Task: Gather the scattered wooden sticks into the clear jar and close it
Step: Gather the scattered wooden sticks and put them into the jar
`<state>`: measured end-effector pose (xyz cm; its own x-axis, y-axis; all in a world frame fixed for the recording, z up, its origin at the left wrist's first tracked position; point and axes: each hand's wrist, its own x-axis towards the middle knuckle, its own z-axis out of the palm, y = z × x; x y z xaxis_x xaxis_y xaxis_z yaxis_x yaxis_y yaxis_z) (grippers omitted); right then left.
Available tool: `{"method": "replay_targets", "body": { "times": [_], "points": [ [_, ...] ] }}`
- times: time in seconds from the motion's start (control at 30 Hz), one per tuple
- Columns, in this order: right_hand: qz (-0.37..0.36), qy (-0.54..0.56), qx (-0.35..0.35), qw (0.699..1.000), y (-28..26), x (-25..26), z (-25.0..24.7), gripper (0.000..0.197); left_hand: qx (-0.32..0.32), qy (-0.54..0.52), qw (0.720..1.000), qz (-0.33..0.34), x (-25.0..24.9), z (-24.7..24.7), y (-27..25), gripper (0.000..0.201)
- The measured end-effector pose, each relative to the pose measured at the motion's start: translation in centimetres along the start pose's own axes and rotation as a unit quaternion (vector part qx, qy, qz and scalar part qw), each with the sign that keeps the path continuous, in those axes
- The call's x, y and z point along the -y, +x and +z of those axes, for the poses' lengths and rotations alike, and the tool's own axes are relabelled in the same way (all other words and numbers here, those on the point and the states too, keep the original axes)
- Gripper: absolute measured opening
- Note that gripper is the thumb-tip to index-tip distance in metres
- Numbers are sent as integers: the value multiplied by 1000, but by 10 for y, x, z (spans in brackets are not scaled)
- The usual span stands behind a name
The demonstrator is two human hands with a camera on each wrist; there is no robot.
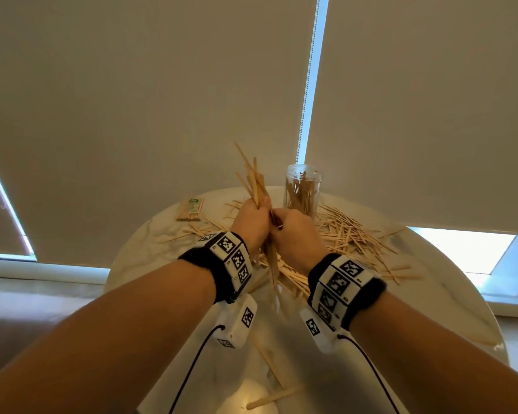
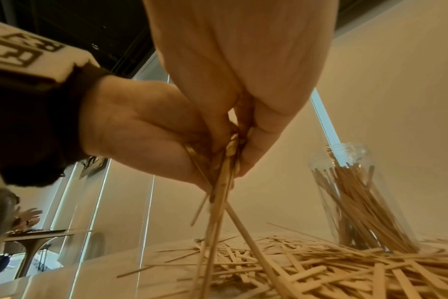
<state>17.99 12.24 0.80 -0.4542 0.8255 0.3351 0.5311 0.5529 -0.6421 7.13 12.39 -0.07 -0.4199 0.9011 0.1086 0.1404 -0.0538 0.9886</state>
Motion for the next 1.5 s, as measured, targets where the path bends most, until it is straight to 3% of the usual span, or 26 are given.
{"method": "replay_targets", "body": {
  "times": [0.1,0.2,0.37,0.57,0.73,0.87,1.03,1.1,1.23,1.4,1.5],
  "points": [
    [-27,-12,36,999,-3,2,1,27,-20,-64,998,-3,2,-3,3,25],
    [-75,-40,11,996,-9,0,1,29,-40,-86,995,26,2,-4,3,17],
    [3,26,-48,999,-7,-10,5,20,-50,-97,992,67,3,-4,4,15],
    [38,-17,43,998,-19,-12,2,33,-59,-177,980,68,-8,-9,7,7],
    [37,-41,42,998,-21,-16,2,19,-20,-198,977,75,-11,-1,-2,8],
    [44,-59,89,993,-13,-13,-15,42,7,-154,985,77,-12,1,-6,12],
    [41,88,-72,993,20,11,-56,40,87,-100,986,101,-6,19,-21,8],
    [32,143,-114,983,26,19,-69,29,116,-85,983,112,-5,27,-27,7],
    [30,191,-127,973,28,19,-84,11,135,-95,980,113,-7,32,-36,16],
    [27,243,-118,962,23,4,-97,12,174,-106,973,113,-6,26,-35,21],
    [-4,200,-145,969,24,-6,-103,8,174,-109,973,105,-7,25,-34,25]
  ]
}}
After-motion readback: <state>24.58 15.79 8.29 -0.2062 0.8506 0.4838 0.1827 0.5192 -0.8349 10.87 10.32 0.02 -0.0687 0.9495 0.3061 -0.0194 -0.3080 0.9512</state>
